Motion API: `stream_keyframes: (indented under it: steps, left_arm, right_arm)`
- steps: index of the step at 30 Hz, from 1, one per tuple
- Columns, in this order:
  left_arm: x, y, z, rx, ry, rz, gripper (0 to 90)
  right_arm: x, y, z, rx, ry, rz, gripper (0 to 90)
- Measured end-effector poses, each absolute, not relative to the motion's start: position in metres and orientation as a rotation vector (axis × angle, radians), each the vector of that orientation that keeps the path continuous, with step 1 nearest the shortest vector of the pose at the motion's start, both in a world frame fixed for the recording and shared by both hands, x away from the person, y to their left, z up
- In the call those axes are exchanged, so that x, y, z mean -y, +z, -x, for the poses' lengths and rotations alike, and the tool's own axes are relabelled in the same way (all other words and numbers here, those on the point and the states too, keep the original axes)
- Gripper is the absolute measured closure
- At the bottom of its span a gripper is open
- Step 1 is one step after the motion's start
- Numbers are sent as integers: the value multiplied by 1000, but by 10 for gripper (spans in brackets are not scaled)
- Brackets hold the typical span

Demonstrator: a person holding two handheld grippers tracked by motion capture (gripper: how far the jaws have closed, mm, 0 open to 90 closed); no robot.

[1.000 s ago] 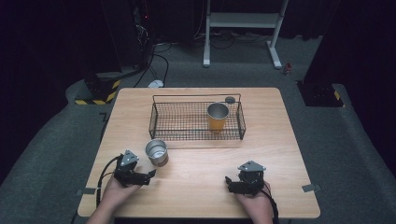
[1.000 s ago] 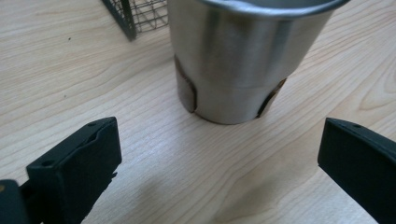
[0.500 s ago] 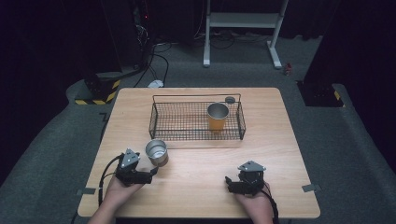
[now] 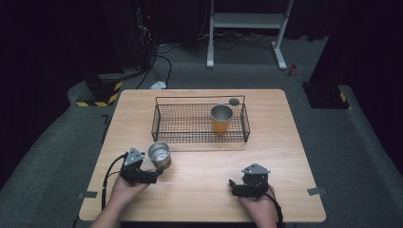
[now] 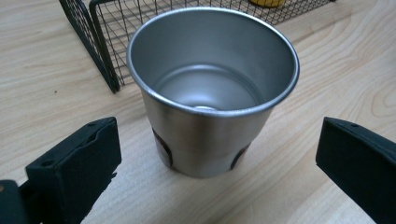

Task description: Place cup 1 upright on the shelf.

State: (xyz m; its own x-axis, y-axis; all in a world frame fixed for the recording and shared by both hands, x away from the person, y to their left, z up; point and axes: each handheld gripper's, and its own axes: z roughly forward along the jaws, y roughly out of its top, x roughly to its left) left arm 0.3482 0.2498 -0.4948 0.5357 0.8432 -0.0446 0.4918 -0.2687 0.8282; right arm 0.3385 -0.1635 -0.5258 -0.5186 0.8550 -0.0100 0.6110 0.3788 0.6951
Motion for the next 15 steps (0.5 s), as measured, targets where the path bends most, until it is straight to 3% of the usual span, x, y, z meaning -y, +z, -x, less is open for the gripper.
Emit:
stream_keyframes:
  steps: [15]
  left_arm:
    - [-238,-498,-368,-1098,545,-1920,35]
  right_arm:
    - [163,-526,-338,-2273,912,-1280,83]
